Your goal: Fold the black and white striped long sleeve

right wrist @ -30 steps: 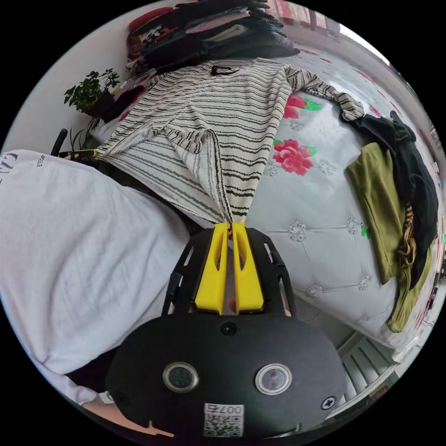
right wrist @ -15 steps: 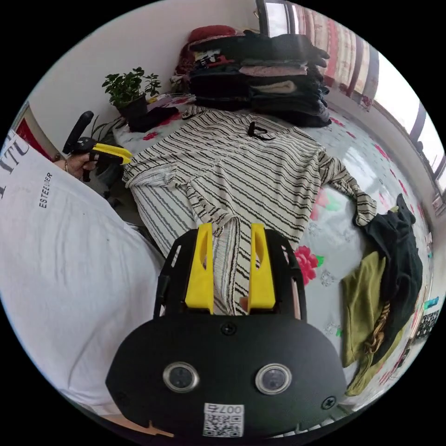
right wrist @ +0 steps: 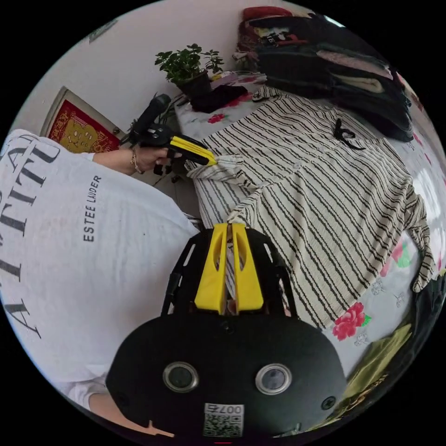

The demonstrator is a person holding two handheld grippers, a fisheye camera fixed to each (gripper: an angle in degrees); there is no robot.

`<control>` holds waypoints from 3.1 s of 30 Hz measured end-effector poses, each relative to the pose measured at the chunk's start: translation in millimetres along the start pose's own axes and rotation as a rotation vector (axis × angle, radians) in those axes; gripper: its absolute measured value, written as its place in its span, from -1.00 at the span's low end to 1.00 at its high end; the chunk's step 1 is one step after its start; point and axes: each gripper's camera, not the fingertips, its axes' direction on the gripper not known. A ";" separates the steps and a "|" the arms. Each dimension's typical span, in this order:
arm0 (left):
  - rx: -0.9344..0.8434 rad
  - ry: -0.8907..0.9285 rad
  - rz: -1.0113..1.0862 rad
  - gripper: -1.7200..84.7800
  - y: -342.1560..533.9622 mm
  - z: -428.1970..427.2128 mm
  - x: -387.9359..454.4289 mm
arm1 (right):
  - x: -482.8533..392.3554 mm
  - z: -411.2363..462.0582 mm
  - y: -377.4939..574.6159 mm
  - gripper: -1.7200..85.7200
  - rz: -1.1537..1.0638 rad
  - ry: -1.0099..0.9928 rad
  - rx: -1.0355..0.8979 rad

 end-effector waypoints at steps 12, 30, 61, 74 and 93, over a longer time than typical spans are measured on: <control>0.103 0.024 0.178 -0.98 0.8 -49.6 17.6 | 28.1 56.9 -16.9 -0.88 -0.016 -0.148 -0.165; -0.169 0.149 0.292 -0.98 7.9 -29.6 30.1 | 59.0 39.0 -48.6 -0.85 0.067 -0.080 -0.095; 0.163 0.179 -0.941 -0.78 -124.4 -105.0 -283.9 | 374.4 -184.7 -28.6 -0.87 1.075 0.516 -0.021; 0.179 0.208 -0.918 -0.83 -146.1 -90.7 -321.4 | 303.4 -312.3 105.1 -0.91 1.510 0.953 -0.250; -0.102 0.092 -0.225 -0.77 -365.5 -29.1 -192.8 | 378.9 -155.5 -236.8 -0.75 0.532 0.245 0.100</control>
